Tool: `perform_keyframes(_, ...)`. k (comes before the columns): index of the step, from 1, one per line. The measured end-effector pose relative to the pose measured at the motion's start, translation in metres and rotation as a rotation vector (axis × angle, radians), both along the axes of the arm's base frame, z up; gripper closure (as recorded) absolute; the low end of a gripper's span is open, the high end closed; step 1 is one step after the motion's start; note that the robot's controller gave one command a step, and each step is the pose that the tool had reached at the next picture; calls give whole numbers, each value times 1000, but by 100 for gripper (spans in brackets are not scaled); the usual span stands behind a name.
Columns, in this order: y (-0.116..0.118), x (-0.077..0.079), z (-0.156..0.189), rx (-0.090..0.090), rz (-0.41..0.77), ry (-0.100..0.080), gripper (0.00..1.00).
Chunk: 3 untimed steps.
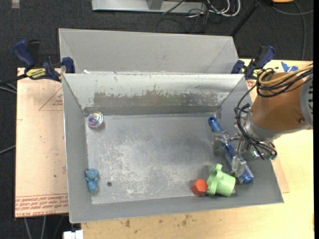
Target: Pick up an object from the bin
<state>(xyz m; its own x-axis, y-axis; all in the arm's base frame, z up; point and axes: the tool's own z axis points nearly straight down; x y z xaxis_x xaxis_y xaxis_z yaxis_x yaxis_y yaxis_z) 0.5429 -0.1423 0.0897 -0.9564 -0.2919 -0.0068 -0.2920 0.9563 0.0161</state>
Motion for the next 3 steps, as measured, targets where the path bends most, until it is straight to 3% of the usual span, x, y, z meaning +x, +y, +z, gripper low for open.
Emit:
perform_keyframes(1, 11, -46, -18, -15, -188, 0, 0)
perform_keyframes(2, 12, -46, -18, -13, -186, 3, 100)
perform_keyframes(3, 79, -10, 107, -14, -181, -9, 100)
